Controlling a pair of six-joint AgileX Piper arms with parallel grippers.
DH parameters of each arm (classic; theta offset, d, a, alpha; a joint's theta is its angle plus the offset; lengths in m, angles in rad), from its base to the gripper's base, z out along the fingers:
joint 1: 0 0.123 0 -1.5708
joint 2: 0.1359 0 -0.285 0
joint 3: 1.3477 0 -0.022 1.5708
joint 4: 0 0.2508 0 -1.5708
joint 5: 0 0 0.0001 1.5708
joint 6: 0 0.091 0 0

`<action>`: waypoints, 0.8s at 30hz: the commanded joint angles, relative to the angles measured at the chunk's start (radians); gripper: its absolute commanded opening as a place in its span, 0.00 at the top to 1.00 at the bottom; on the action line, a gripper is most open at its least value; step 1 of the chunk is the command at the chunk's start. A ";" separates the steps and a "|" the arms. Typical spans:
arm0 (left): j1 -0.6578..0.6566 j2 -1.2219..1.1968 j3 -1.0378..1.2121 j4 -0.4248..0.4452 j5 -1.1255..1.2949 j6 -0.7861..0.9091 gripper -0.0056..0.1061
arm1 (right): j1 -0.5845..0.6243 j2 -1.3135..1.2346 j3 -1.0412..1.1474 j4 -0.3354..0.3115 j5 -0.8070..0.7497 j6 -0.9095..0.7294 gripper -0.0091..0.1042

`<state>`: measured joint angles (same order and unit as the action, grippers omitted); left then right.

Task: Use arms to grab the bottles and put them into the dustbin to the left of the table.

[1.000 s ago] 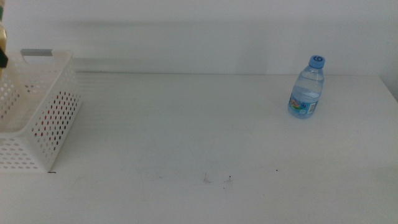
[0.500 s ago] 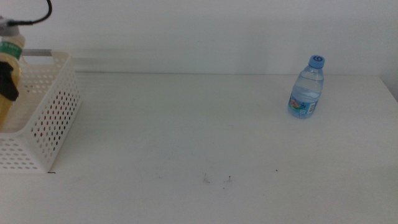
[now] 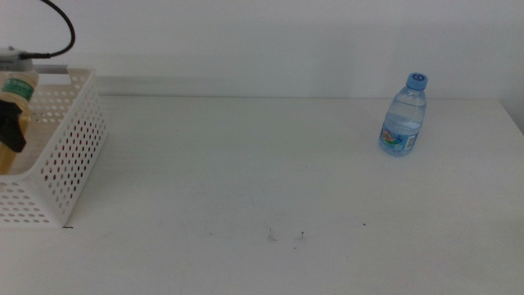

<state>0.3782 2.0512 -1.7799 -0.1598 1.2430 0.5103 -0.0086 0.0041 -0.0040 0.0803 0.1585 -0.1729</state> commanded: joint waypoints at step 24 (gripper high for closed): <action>-0.111 -0.141 -0.010 0.040 -0.022 -0.099 0.11 | -0.004 -0.004 0.004 0.000 -0.009 -0.003 0.21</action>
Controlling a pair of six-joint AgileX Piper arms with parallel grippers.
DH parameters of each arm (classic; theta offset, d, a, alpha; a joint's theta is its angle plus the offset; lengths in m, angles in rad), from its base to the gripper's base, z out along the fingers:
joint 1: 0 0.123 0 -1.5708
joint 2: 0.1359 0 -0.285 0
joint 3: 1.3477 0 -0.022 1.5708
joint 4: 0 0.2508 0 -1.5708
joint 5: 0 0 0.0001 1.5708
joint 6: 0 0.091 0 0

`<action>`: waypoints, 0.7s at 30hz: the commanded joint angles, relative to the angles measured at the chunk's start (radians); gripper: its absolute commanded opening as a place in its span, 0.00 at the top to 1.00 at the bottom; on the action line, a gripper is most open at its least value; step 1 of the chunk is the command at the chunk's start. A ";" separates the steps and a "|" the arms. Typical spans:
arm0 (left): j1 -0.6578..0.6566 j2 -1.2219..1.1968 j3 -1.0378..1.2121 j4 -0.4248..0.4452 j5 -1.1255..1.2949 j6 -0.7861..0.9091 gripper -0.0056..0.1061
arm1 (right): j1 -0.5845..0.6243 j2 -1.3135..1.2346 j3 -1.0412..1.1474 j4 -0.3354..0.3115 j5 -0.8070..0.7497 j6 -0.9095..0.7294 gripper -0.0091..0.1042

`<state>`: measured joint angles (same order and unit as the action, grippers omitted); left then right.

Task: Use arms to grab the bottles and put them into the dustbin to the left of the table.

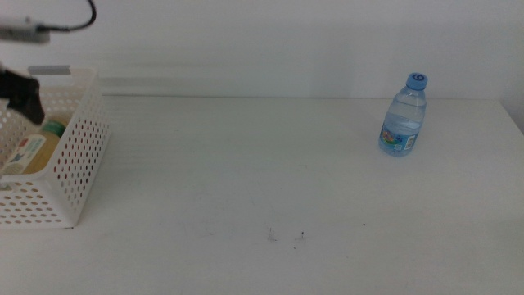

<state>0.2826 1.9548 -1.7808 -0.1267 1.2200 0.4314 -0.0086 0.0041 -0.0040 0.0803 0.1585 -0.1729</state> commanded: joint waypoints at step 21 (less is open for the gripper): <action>-0.486 -0.908 0.525 -0.375 -0.417 0.216 0.11 | -0.004 -0.004 0.004 0.000 -0.009 -0.003 0.21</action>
<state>-0.1666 1.1000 -1.3104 -0.4713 0.8492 0.6528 -0.0086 0.0041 -0.0040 0.0803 0.1585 -0.1729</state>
